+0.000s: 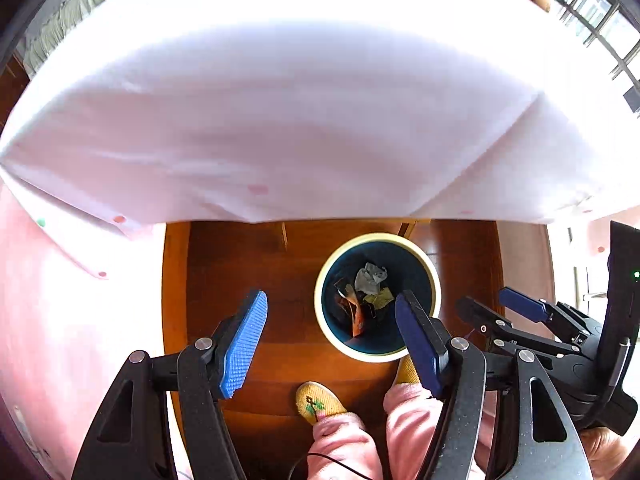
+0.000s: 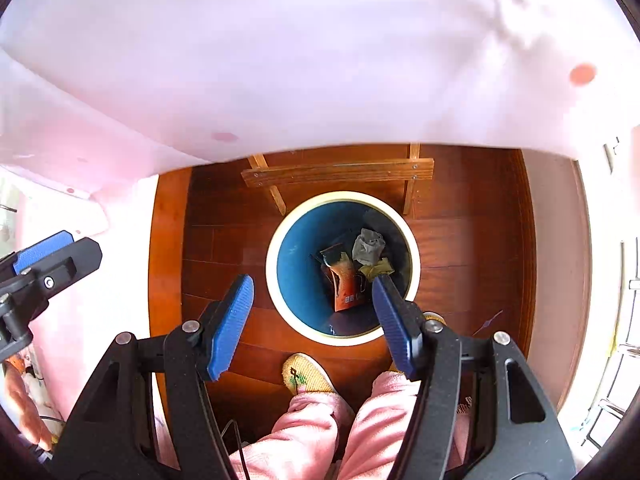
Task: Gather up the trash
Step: 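Open both grippers to drop the bag and card into the bin, then raise both tools back toward the red paper and green carton, then grasp the green-and-cream carton with the right gripper while the left grasps red paper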
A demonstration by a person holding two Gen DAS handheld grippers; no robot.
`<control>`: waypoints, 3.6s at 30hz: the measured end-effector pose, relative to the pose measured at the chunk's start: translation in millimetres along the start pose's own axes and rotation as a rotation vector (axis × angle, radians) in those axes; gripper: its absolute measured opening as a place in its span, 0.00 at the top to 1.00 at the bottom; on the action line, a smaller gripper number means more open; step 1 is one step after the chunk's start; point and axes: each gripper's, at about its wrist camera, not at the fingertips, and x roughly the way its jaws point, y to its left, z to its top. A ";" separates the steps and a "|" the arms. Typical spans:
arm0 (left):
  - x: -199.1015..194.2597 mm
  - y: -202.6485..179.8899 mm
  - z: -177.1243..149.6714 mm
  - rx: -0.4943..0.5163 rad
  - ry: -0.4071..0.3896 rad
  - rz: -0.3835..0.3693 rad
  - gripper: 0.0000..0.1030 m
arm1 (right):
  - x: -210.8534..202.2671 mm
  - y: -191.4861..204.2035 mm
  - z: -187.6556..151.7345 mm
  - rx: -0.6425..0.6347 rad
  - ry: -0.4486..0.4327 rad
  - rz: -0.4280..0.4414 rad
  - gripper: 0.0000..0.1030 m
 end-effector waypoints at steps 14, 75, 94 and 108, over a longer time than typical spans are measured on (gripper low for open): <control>-195.2 21.3 41.5 0.028 -0.262 -0.069 0.31 | -186.9 72.7 19.8 -0.035 -0.196 -0.003 0.43; -49.5 -227.4 393.6 0.509 -0.101 0.223 0.14 | -121.0 -92.7 389.7 -0.602 -0.446 -0.239 0.80; 28.4 -264.1 437.8 0.647 0.113 0.111 0.41 | -158.3 -146.5 408.2 -0.331 -0.375 -0.012 0.80; -13.7 -235.3 418.2 0.416 0.041 -0.036 0.78 | -172.6 -124.4 383.5 -0.273 -0.315 0.114 0.81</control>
